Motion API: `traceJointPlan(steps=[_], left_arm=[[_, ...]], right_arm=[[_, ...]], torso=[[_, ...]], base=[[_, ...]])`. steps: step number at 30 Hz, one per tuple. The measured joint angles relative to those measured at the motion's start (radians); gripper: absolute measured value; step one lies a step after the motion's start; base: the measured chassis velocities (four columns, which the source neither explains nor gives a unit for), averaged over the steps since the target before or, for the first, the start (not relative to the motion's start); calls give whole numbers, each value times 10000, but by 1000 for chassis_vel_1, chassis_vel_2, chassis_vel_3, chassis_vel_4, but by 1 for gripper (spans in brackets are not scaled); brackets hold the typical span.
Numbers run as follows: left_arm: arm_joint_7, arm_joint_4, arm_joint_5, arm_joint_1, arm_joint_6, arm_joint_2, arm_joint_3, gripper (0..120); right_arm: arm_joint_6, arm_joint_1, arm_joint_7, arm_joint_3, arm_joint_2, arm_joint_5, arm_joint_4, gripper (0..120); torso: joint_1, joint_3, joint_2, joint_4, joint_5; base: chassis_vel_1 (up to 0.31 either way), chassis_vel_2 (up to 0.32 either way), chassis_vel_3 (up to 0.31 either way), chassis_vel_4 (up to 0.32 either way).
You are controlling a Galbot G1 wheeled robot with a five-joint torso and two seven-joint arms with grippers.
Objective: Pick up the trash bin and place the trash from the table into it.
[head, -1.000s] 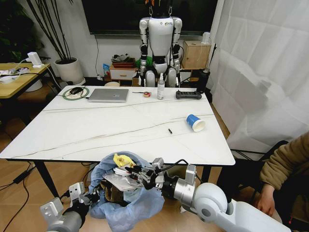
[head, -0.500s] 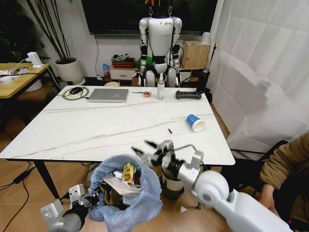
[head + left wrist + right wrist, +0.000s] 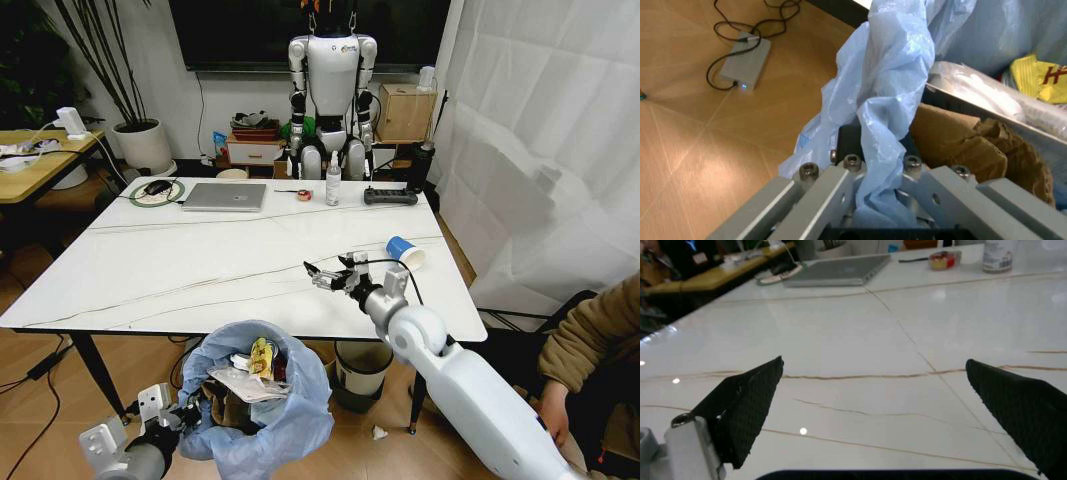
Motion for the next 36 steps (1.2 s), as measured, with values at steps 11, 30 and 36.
traceJointPlan(steps=[11,30,36], left_arm=[[4,-27,89,129,-10,-152,52,0],[-16,-19,88,283,-34,-243,49,0],[-17,-23,88,243,-44,-238,49,0]], right_arm=[[-721,856,-269,42,605,-1148,-2161,100],[-715,1198,-710,238,561,-1800,-3669,77],[-709,1087,-741,252,352,-1807,-3530,49]], torso=[[0,0,0,-2,1],[-1,-3,1,-1,1],[-1,-3,3,-3,1]], base=[[0,0,0,0],[0,0,0,0],[0,0,0,0]])
